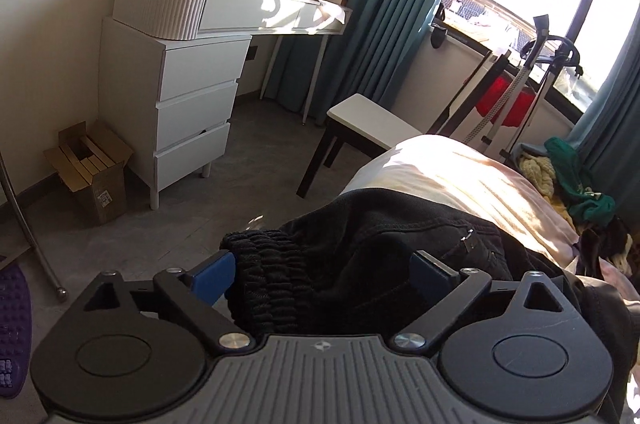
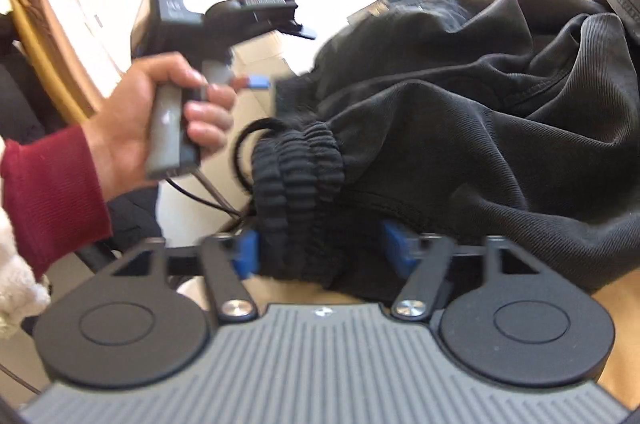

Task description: Fold clothes

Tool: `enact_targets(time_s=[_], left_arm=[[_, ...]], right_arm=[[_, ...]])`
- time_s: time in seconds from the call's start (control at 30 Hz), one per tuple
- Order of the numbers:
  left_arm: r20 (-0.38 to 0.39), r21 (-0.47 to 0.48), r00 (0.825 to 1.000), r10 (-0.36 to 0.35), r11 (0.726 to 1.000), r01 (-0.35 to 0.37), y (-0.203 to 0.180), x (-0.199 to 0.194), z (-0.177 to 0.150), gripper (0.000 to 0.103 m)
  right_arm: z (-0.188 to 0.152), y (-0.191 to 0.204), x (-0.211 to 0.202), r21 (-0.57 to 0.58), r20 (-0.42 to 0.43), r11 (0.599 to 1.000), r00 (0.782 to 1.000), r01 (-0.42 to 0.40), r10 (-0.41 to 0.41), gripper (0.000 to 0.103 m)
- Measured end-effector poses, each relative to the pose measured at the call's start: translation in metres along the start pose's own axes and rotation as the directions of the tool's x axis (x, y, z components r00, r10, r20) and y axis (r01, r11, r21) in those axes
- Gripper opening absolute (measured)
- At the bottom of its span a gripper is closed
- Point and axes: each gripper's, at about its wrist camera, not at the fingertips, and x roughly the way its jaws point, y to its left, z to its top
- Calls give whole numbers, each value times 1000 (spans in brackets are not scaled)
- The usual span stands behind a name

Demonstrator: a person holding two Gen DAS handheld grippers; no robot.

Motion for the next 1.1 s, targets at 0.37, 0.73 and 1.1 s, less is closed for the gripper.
enact_targets(time_s=[0.37, 0.73, 1.1], left_arm=[[69, 183, 994, -87, 980, 73, -68, -114, -58, 98], [84, 288, 920, -382, 894, 344, -218, -197, -175, 98], [78, 357, 919, -386, 872, 336, -258, -183, -245, 98]], right_arm=[[5, -21, -122, -68, 99, 979, 978, 192, -185, 91], [20, -93, -252, -48, 307, 891, 855, 452, -417, 91], [0, -147, -280, 98, 374, 867, 789, 488, -487, 91]])
